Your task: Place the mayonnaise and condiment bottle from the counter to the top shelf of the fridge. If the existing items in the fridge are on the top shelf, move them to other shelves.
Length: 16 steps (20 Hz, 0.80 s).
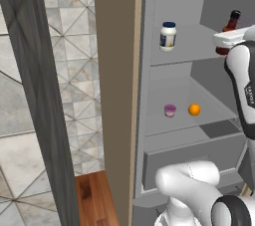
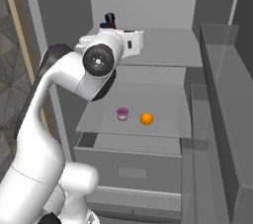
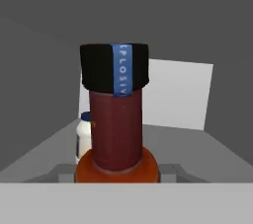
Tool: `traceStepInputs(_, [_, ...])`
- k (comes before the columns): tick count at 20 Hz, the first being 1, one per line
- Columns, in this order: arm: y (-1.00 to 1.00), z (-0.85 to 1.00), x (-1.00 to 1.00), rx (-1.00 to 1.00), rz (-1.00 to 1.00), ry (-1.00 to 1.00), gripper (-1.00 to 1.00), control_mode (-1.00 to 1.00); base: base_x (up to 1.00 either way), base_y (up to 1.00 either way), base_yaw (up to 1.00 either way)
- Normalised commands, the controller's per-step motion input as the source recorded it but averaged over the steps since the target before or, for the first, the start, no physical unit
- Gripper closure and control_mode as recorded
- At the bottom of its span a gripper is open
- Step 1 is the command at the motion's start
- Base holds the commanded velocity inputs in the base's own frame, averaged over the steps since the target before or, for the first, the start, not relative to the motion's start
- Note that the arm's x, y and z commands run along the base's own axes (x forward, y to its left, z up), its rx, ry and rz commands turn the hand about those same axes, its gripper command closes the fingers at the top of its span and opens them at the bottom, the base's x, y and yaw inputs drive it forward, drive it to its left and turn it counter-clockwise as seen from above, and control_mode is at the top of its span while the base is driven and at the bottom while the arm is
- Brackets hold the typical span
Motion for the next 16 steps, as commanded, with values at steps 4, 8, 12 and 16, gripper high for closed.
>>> traceStepInputs(4, [-0.19,-0.10,0.75,0.00,0.00,0.20,1.00,-1.00,0.00,0.00,0.00])
traceStepInputs(8, [-0.27,-0.15,0.65,0.00,0.00,0.24,1.00,-1.00,0.00,0.00,0.00])
traceStepInputs(12, [-0.41,-0.25,0.52,0.00,0.00,0.15,1.00,-1.00,0.00,0.00,0.00])
traceStepInputs(16, [-0.34,-0.18,0.48,0.00,0.00,0.02,1.00,-1.00,0.00,0.00,0.00])
